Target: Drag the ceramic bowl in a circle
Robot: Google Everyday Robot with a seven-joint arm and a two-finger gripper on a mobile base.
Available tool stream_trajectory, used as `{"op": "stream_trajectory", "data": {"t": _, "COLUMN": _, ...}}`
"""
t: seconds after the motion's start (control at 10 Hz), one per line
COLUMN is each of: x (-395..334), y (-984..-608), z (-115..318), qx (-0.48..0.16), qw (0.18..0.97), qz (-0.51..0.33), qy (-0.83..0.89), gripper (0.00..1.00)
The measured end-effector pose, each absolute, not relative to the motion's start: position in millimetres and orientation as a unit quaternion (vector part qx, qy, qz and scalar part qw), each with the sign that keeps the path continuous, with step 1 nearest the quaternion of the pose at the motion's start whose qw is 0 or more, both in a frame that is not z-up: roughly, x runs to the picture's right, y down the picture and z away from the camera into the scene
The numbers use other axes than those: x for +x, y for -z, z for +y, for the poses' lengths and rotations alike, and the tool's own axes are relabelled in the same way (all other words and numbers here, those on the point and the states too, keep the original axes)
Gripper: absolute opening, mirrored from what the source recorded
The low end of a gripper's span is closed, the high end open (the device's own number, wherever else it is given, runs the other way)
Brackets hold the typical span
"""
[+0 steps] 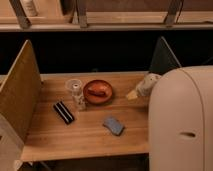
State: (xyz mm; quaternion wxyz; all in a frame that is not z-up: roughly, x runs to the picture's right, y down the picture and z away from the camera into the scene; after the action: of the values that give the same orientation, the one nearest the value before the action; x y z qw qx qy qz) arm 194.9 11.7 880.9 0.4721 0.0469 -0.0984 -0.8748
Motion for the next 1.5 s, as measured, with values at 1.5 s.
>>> {"op": "stream_trajectory", "data": {"t": 1.5, "x": 85, "y": -946, "z": -74, "qx": 0.127, "qw": 0.407, "qz": -0.126, "qy": 0.896, "gripper": 0.8}}
